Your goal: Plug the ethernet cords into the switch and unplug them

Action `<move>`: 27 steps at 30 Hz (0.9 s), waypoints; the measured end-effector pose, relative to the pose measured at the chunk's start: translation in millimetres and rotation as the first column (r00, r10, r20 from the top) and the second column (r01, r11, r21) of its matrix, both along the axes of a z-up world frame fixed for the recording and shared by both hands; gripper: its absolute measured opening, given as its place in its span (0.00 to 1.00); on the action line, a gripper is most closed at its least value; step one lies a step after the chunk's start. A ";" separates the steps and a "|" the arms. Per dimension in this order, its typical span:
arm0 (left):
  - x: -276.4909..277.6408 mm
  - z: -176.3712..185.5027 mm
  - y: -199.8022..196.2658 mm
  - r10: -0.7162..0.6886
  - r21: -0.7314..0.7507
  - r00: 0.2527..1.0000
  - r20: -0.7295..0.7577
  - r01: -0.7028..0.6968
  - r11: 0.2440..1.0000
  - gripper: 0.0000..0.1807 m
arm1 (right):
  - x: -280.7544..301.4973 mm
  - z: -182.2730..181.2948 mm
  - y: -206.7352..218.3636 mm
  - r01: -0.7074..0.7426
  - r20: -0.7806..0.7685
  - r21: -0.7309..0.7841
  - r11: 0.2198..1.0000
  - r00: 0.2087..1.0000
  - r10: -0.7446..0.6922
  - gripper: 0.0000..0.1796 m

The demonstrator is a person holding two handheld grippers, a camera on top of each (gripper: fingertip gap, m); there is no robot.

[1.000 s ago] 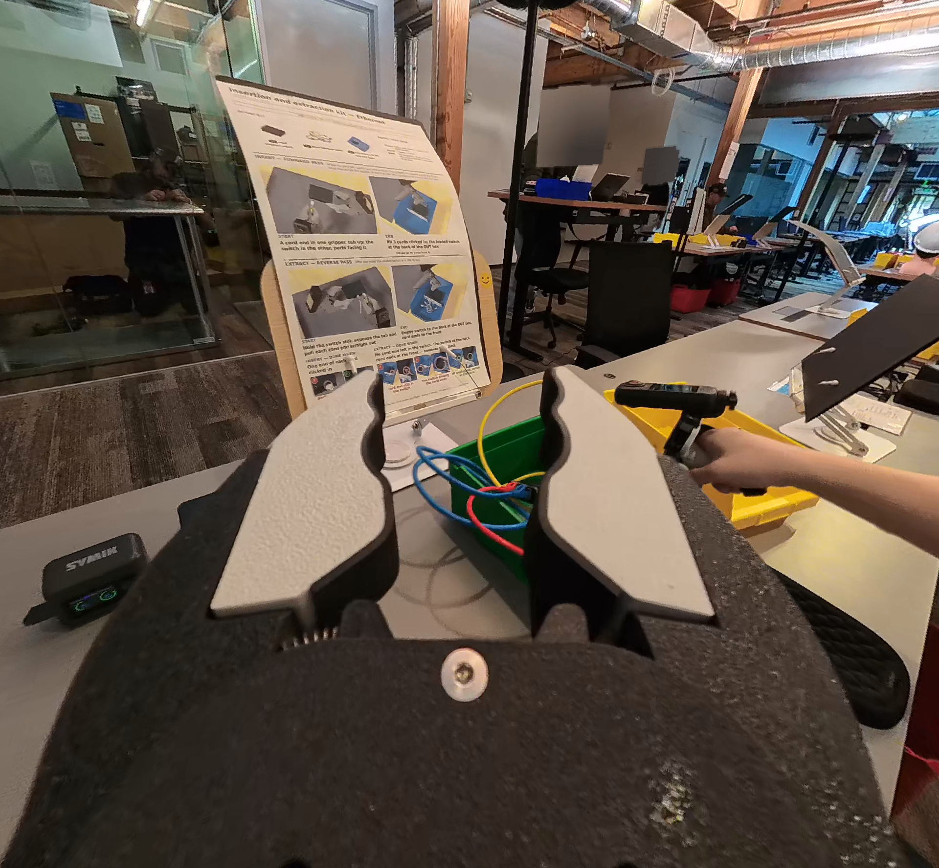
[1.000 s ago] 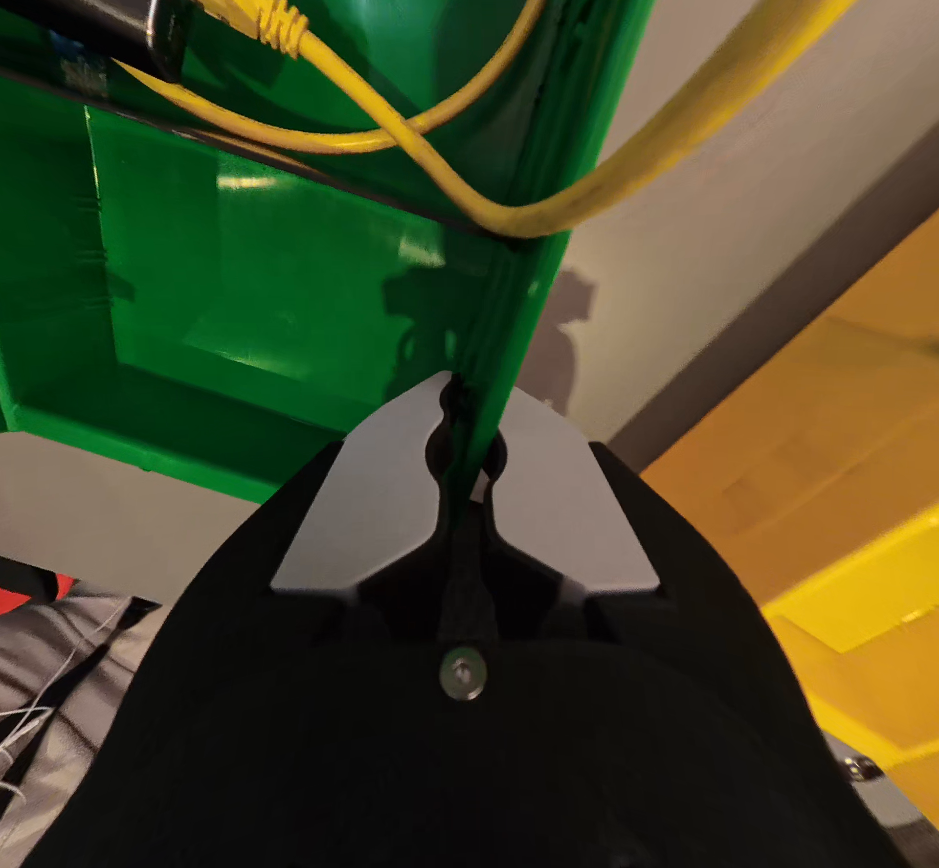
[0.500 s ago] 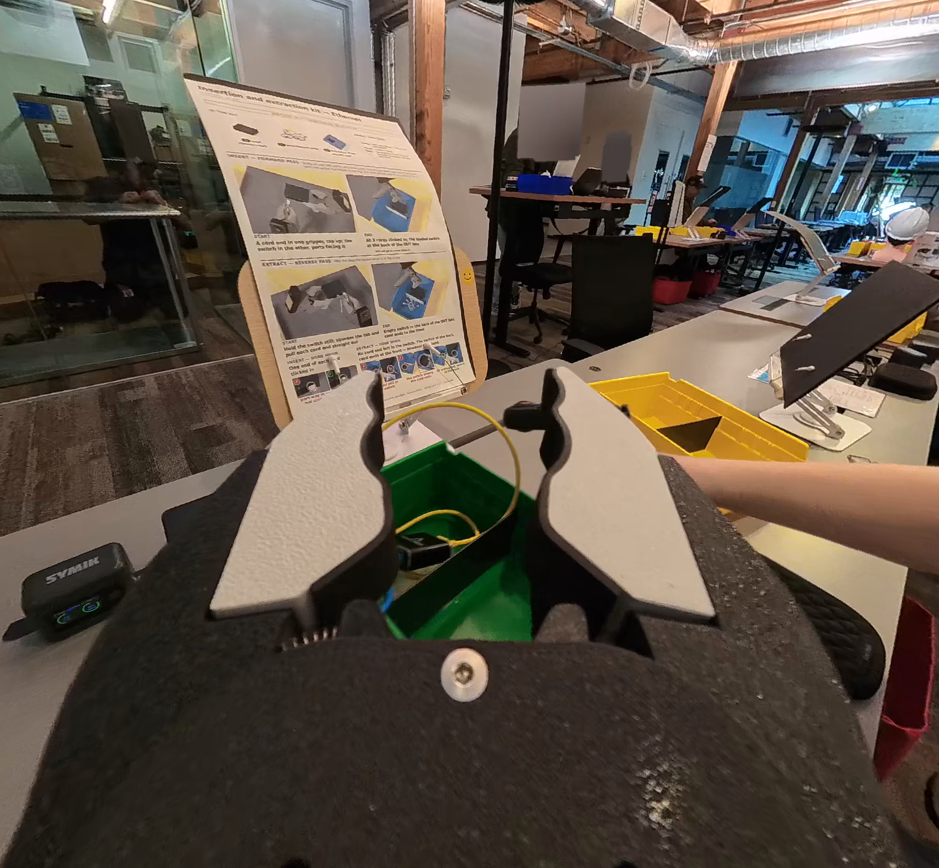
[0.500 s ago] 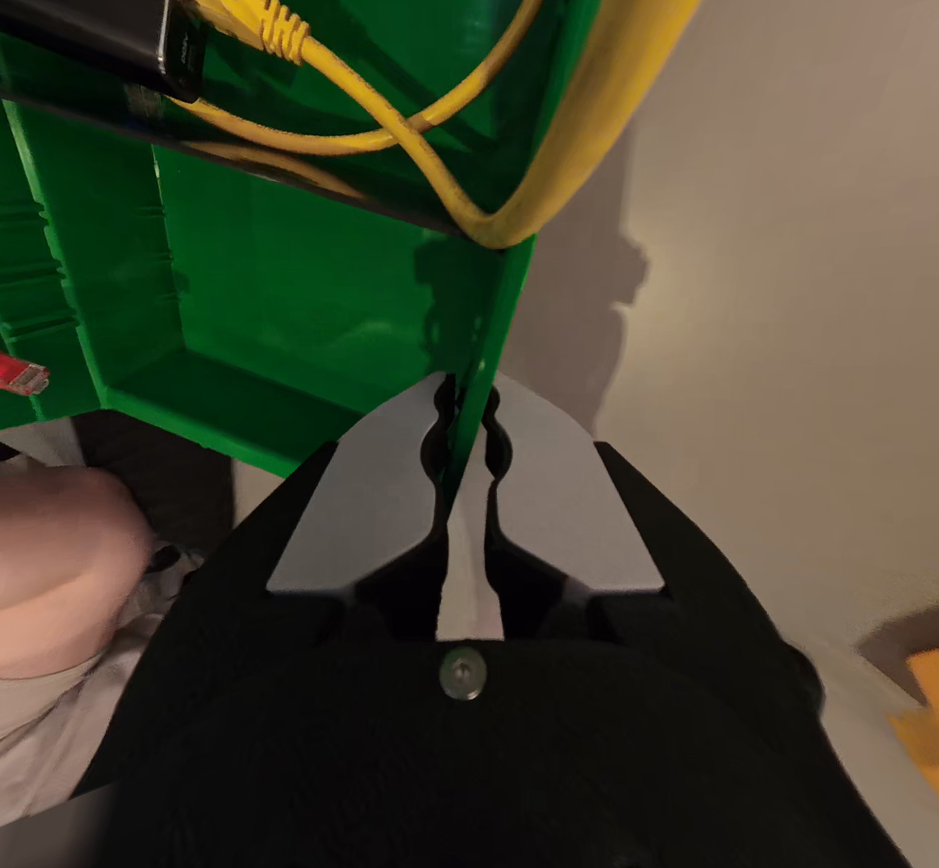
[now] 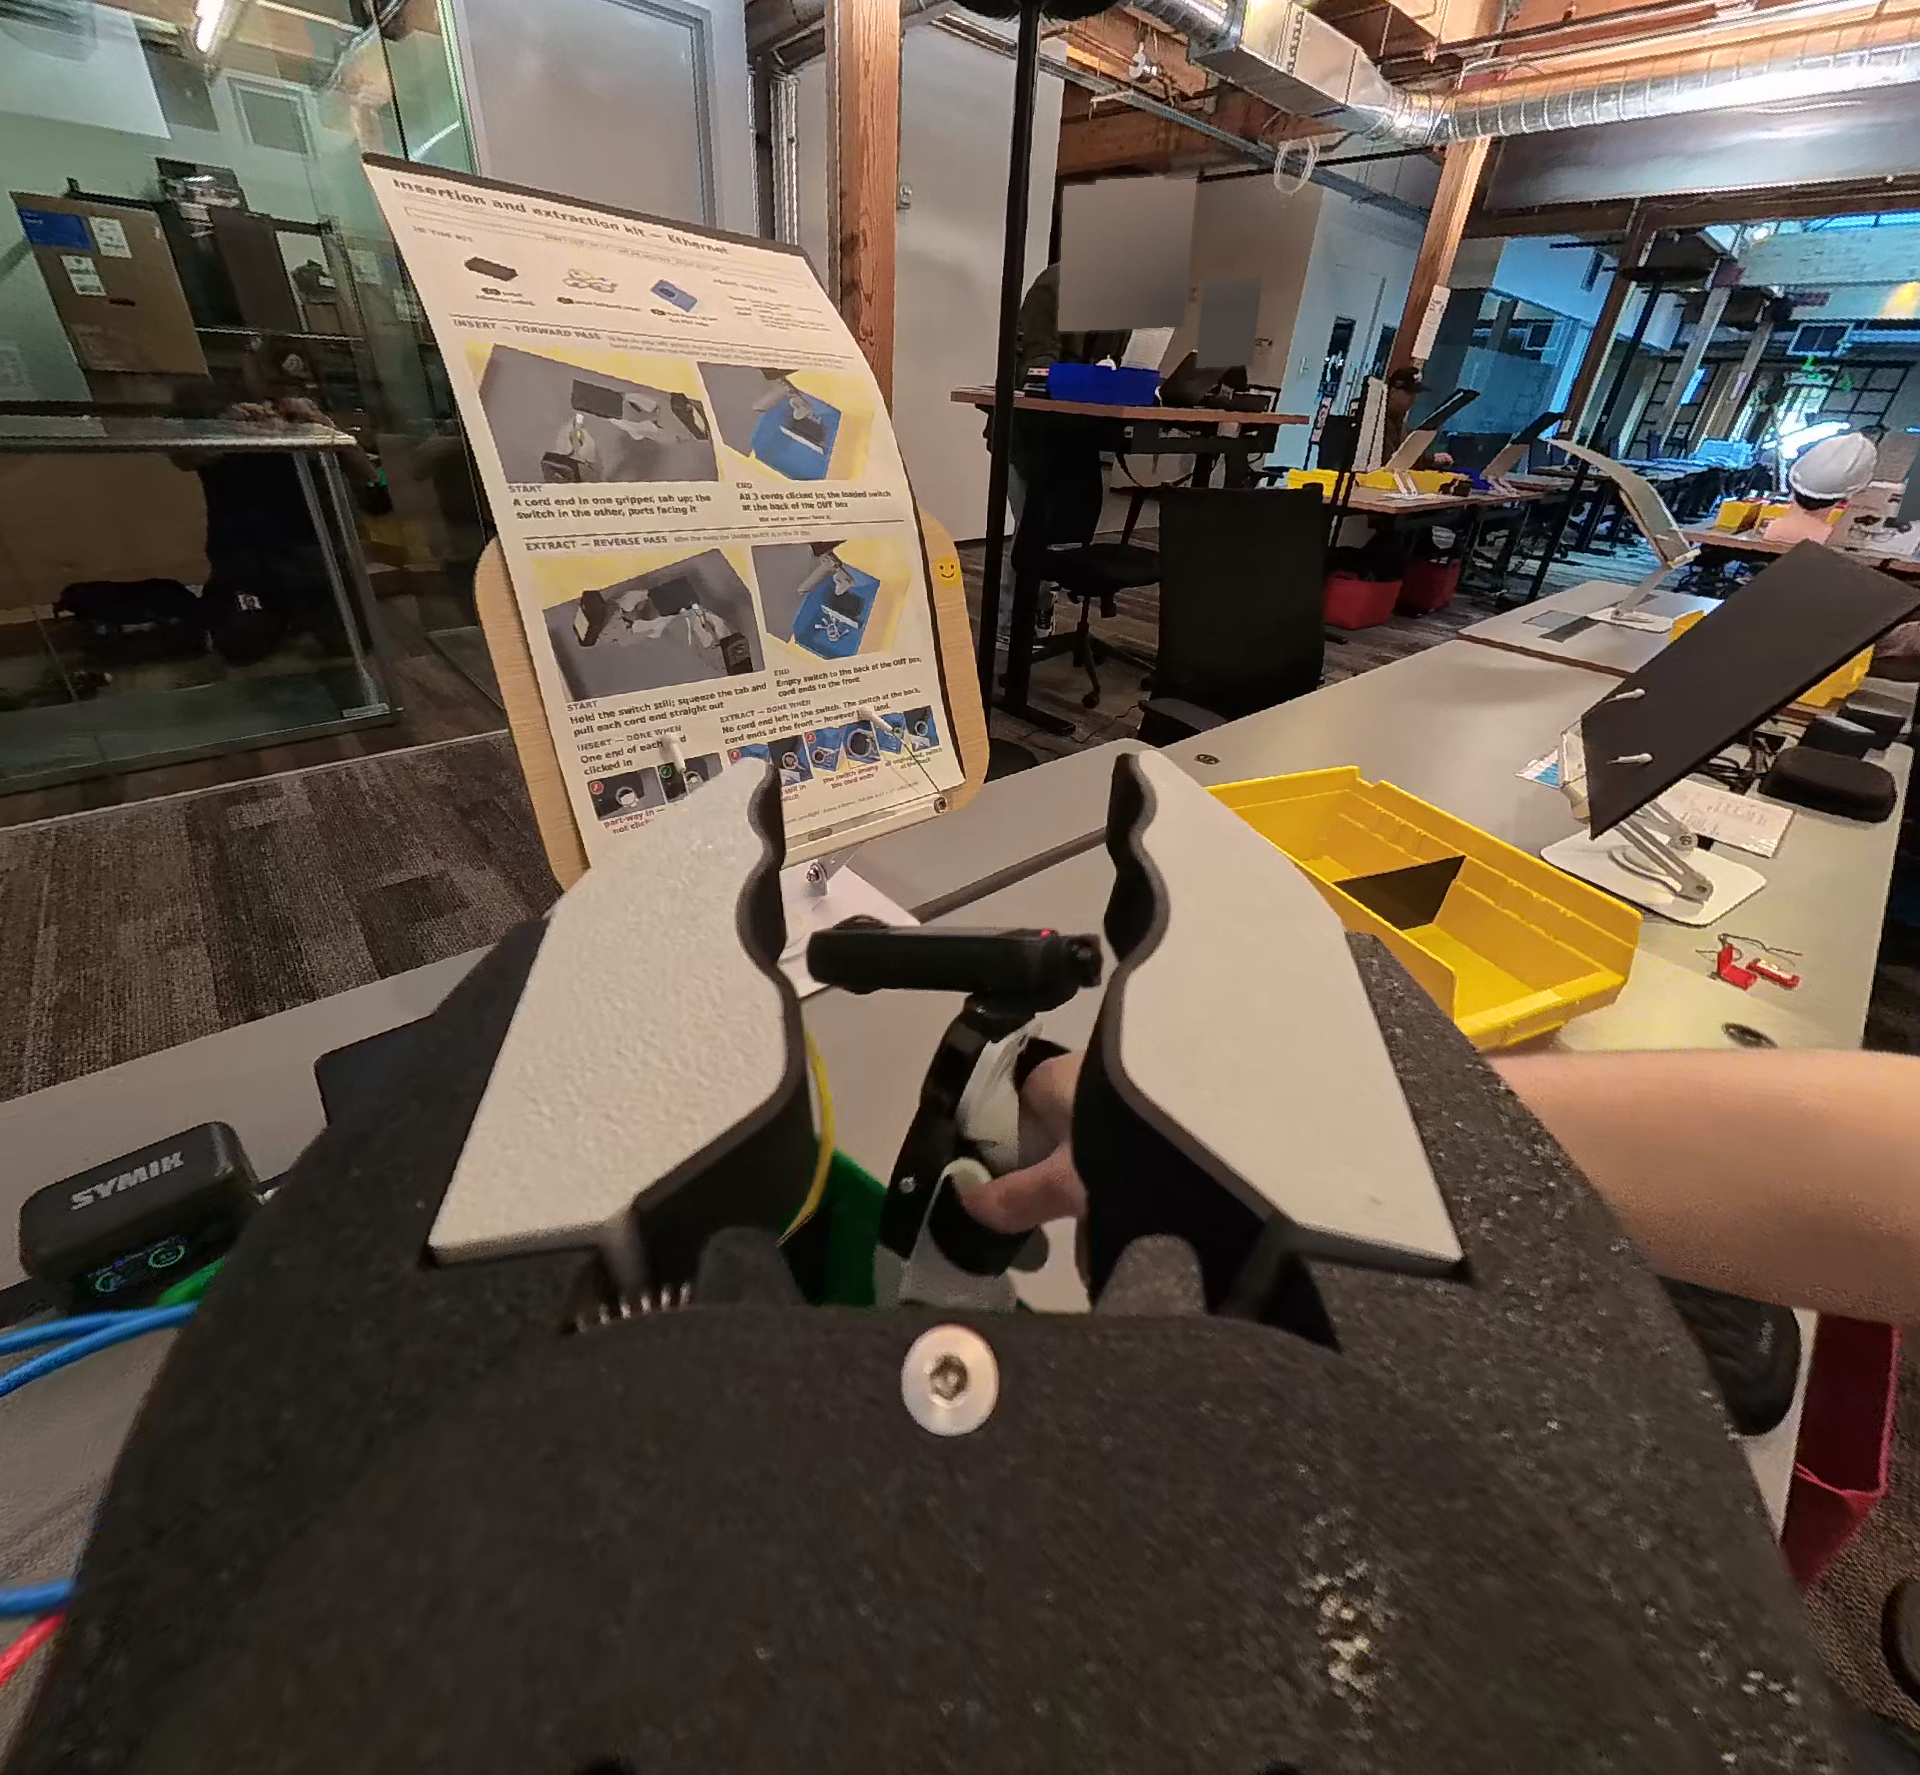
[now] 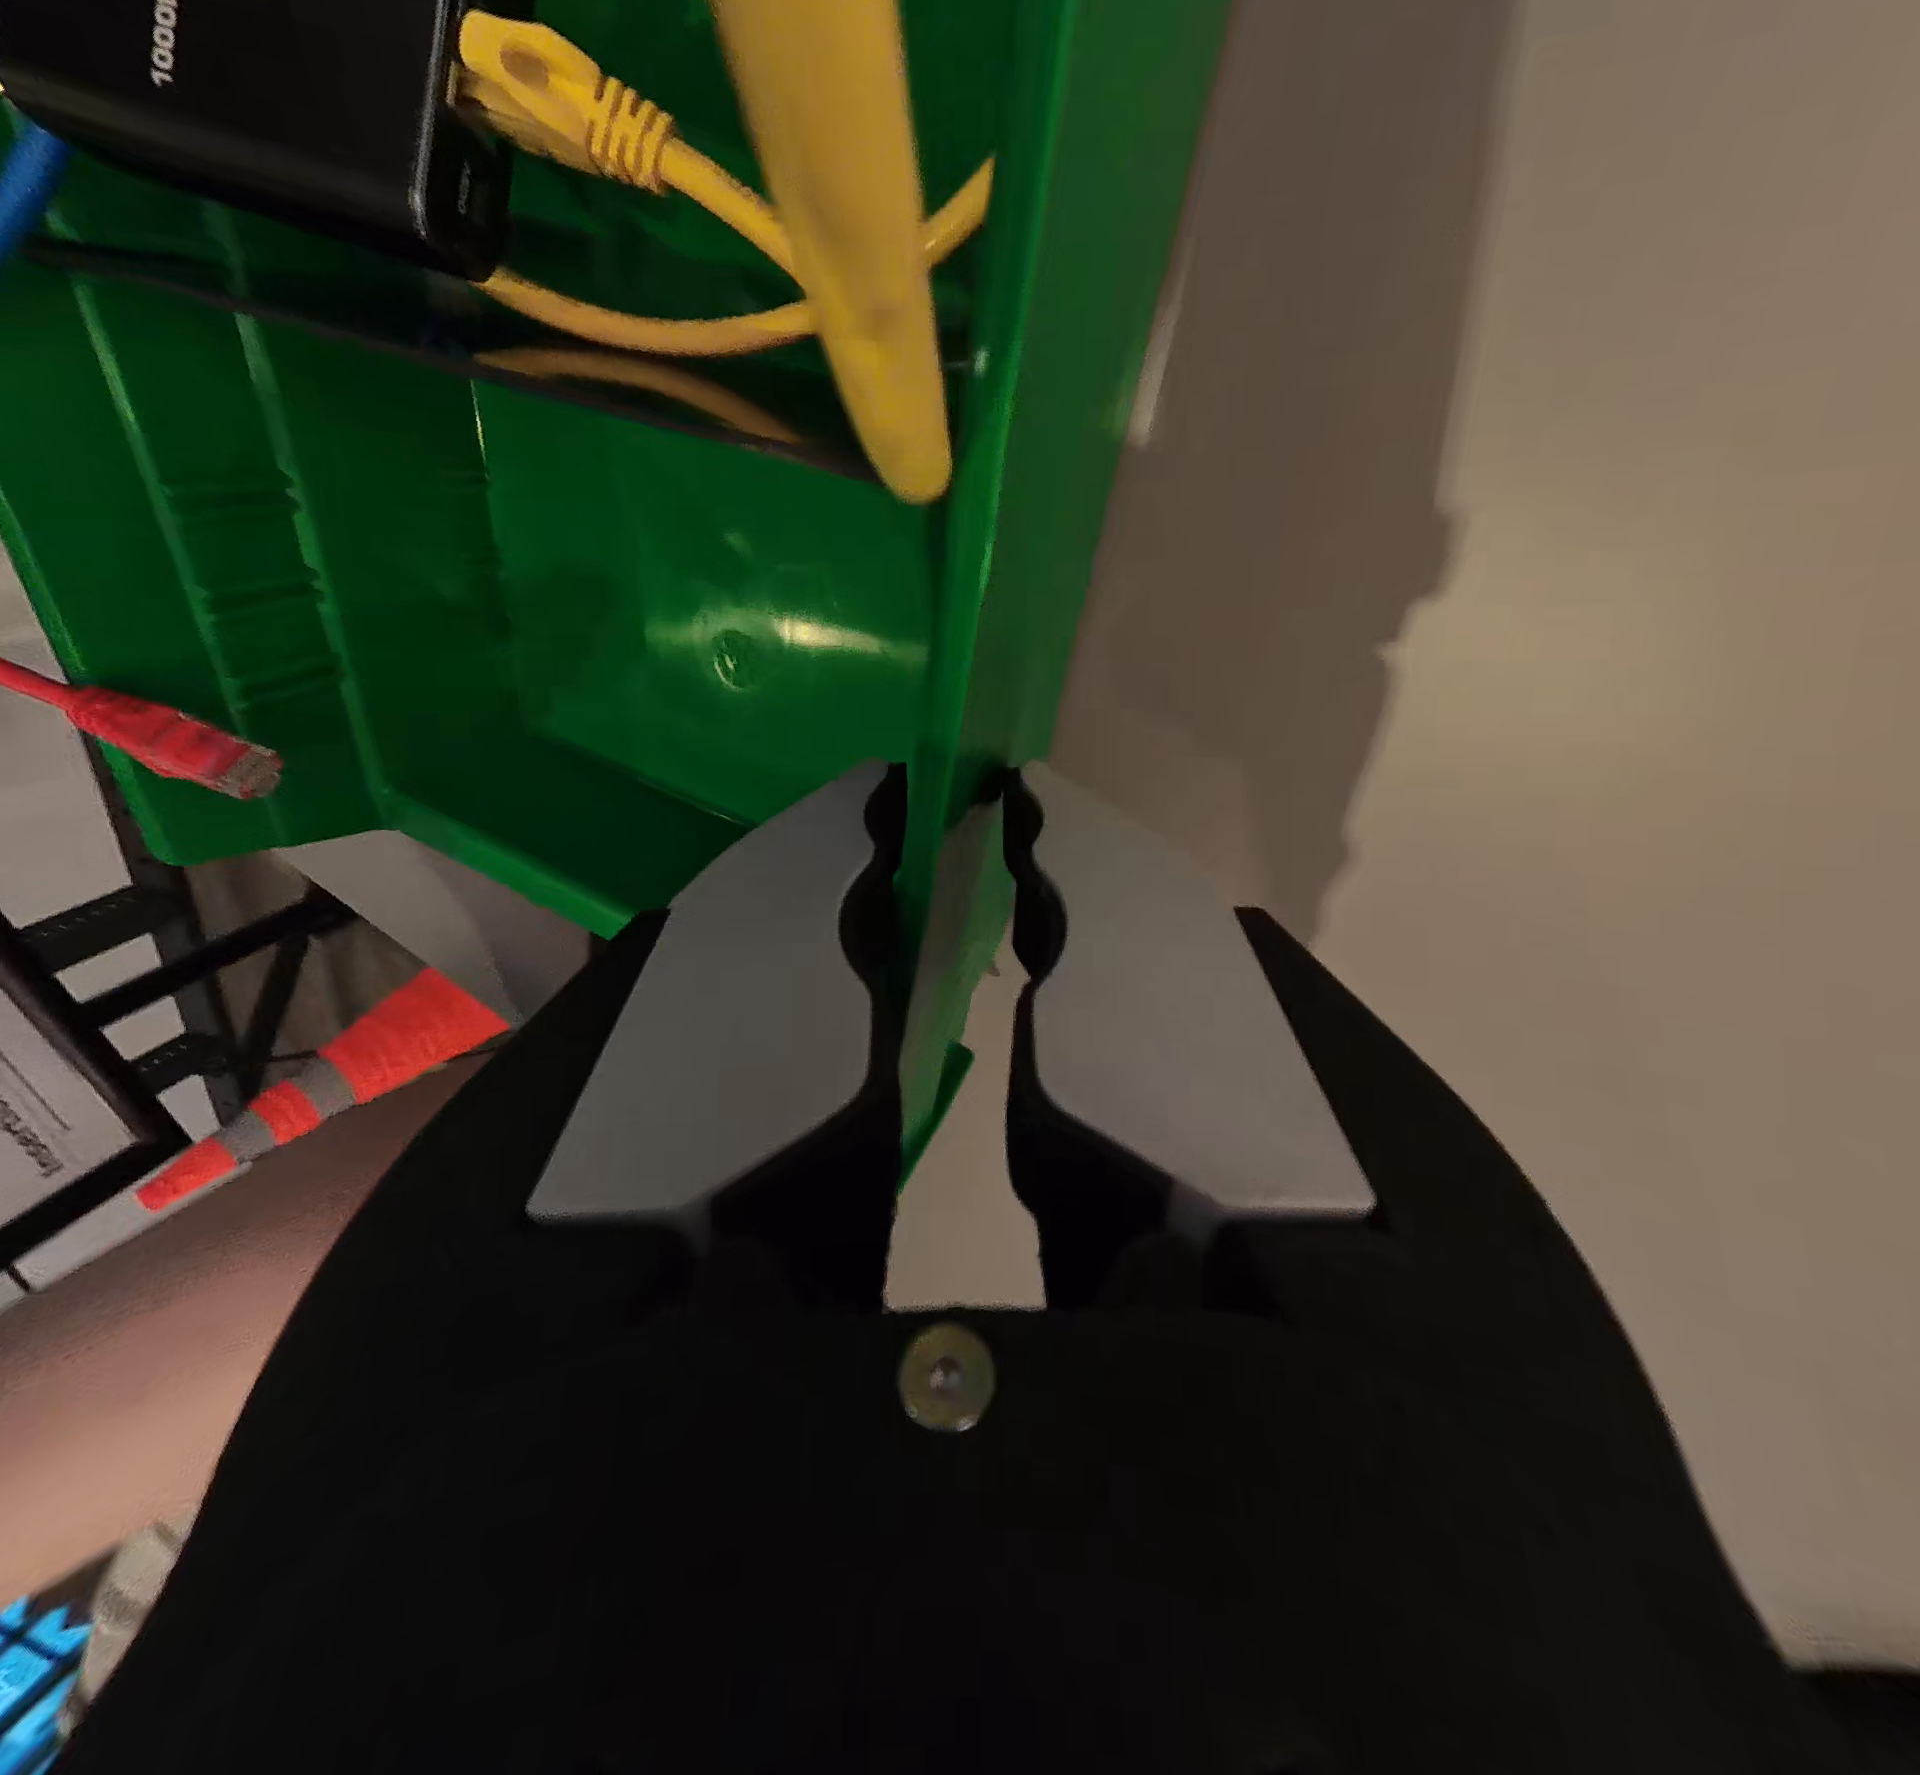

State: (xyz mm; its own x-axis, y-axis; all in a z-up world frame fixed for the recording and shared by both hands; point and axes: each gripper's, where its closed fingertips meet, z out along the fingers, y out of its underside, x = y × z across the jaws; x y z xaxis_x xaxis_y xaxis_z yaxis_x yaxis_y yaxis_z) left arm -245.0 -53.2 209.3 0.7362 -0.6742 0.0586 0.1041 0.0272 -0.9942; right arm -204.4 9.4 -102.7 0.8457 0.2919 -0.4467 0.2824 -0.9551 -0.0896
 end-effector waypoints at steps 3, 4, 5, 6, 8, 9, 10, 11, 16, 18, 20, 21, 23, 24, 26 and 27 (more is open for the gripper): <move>-0.1 -0.7 -0.7 -0.001 -0.002 1.000 -0.004 0.001 1.000 0.33 | -25.0 0.8 -5.9 0.063 -0.067 -0.024 0.998 0.996 -0.064 0.12; -0.2 -0.6 -1.3 -0.002 -0.001 1.000 -0.004 0.002 1.000 0.33 | -32.0 1.2 -7.6 0.095 -0.103 -0.037 0.995 0.990 -0.098 0.13; -0.6 -0.4 -2.0 -0.004 0.000 1.000 -0.003 0.004 1.000 0.33 | -37.7 1.6 -8.1 0.130 -0.139 -0.049 0.990 0.981 -0.136 0.15; -0.9 0.3 -2.8 -0.006 0.002 1.000 0.000 0.006 1.000 0.33 | -41.7 1.9 -7.7 0.163 -0.169 -0.060 0.985 0.971 -0.171 0.16; -2.1 1.5 -4.8 -0.009 0.008 1.000 0.005 0.009 1.000 0.33 | -43.8 2.3 -4.6 0.212 -0.196 -0.057 0.976 0.956 -0.219 0.16; -2.8 2.2 -5.8 -0.010 0.010 1.000 0.008 0.010 1.000 0.33 | -44.1 2.3 -3.0 0.230 -0.204 -0.048 0.972 0.950 -0.235 0.16; -3.7 2.8 -6.9 -0.012 0.013 1.000 0.011 0.012 1.000 0.33 | -44.4 2.2 -2.1 0.243 -0.210 -0.042 0.969 0.946 -0.246 0.16; -4.6 3.4 -7.8 -0.012 0.015 1.000 0.014 0.012 1.000 0.33 | -44.5 2.2 -0.7 0.254 -0.213 -0.036 0.966 0.943 -0.256 0.16; -9.5 4.2 -10.8 -0.010 0.018 1.000 0.021 0.009 1.000 0.33 | -43.8 1.8 13.8 0.330 -0.223 0.003 0.944 0.920 -0.321 0.16; -12.0 5.4 -12.1 -0.008 0.023 1.000 0.028 0.008 1.000 0.33 | -41.1 1.9 19.5 0.357 -0.234 -0.008 0.934 0.907 -0.349 0.17; -14.4 6.4 -13.2 -0.010 0.026 0.999 0.036 0.009 1.000 0.33 | -36.6 2.0 23.7 0.389 -0.244 -0.012 0.921 0.892 -0.380 0.17; -15.6 6.7 -13.3 -0.009 0.027 0.999 0.040 0.008 1.000 0.33 | -35.2 2.0 23.8 0.393 -0.247 -0.011 0.919 0.890 -0.384 0.17; -17.3 7.5 -13.1 -0.010 0.029 0.999 0.048 0.009 1.000 0.33 | -34.2 2.0 20.0 0.397 -0.250 -0.015 0.918 0.887 -0.388 0.18; -17.6 7.5 -12.7 -0.012 0.028 0.999 0.050 0.011 1.000 0.33 | -34.2 2.0 17.1 0.395 -0.253 -0.016 0.918 0.887 -0.386 0.18; -17.6 7.0 -11.1 -0.012 0.025 0.999 0.051 0.011 1.000 0.33 | -35.4 2.2 11.0 0.386 -0.257 -0.023 0.922 0.889 -0.379 0.18; -17.1 6.5 -10.1 -0.012 0.022 0.999 0.050 0.011 1.000 0.33 | -35.6 2.2 9.8 0.382 -0.257 -0.025 0.924 0.891 -0.375 0.18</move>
State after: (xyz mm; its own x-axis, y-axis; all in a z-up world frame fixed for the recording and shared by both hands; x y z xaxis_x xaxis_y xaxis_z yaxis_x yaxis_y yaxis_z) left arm -262.1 -63.3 215.8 0.7249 -0.6841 0.0810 0.1544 0.0467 -0.9869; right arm -240.0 19.2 -100.5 0.7545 -0.0135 -0.6562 -0.1354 -0.9815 -0.1355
